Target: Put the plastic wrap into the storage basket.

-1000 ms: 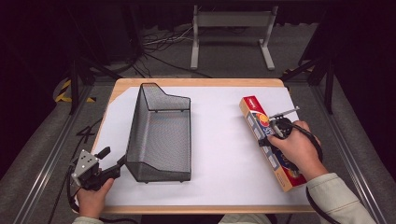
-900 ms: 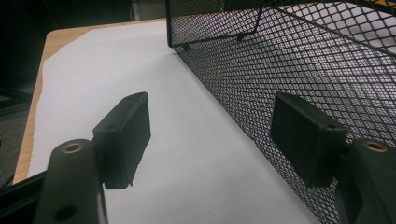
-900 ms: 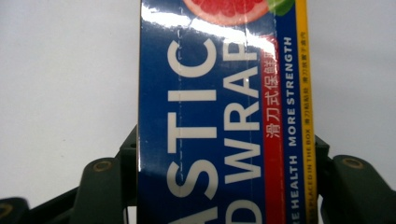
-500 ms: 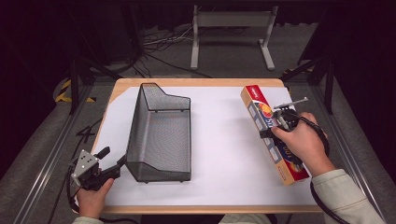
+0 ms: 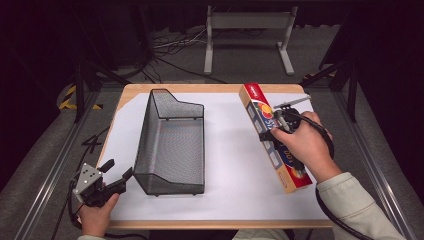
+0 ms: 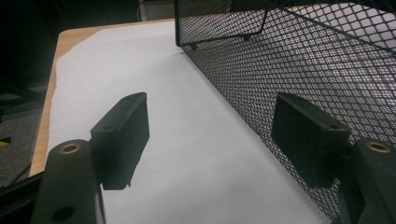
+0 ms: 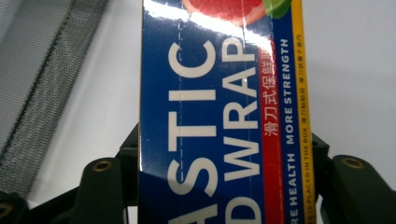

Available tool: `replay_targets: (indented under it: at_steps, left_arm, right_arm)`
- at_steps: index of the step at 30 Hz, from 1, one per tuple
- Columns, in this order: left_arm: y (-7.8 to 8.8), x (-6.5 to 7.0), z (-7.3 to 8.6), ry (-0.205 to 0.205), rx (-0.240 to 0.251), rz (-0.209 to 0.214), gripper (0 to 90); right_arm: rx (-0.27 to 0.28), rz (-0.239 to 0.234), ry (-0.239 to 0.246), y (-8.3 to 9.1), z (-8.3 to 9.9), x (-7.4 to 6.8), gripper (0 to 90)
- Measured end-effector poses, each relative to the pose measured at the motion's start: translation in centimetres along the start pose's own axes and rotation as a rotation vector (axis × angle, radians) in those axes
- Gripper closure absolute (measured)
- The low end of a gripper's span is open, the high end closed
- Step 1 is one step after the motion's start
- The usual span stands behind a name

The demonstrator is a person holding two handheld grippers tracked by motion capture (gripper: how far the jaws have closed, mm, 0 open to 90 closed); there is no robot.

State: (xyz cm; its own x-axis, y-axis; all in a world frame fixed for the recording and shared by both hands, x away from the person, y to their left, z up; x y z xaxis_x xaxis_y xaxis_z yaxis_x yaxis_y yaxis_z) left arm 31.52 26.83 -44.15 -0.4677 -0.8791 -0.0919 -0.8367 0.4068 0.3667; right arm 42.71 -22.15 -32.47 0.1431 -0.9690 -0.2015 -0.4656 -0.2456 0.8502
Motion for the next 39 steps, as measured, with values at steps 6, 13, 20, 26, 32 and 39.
replay_targets:
  at_steps: [6,13,20,26,32,39]
  left_arm:
    - [0.2,-0.1,0.0,0.002,0.006,-0.005,28.7]
    - [0.0,-0.1,-0.1,0.003,0.007,-0.006,28.7]
    - [-0.3,-0.1,-0.2,0.002,0.010,-0.004,28.7]
    - [-0.6,-0.1,-0.3,-0.002,0.014,0.001,28.8]
    - [-0.7,-0.1,-0.4,-0.003,0.011,0.003,28.8]
    - [-0.9,-0.1,-0.4,-0.003,0.010,0.006,28.9]
  right_arm:
    - [0.003,-0.021,0.020,0.0,-0.7,-2.9,40.1]
    - [0.000,-0.040,0.066,0.1,-1.3,-6.6,40.1]
    - [-0.006,-0.071,0.093,-0.2,-1.5,-9.5,40.1]
    - [-0.001,-0.079,0.112,-0.5,-1.4,-12.1,40.1]
    - [-0.002,-0.088,0.118,-0.8,-1.6,-13.9,40.1]
    - [-0.007,-0.124,0.106,-1.7,-1.7,-16.3,40.1]
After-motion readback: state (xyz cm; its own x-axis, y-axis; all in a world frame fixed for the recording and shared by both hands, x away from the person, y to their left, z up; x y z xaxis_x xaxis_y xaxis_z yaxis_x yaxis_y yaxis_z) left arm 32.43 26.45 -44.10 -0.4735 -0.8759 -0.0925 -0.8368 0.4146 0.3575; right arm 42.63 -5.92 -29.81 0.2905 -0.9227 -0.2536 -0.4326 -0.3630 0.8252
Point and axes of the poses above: each handheld gripper's, and its own axes: y roughly backward along the jaws, z roughly out of its underside, x roughly to its right, the point moved 2 cm from there along -y, roughly forward along the jaws, and after that the axes turned 9 degrees about -y, right-handed, at the moved point
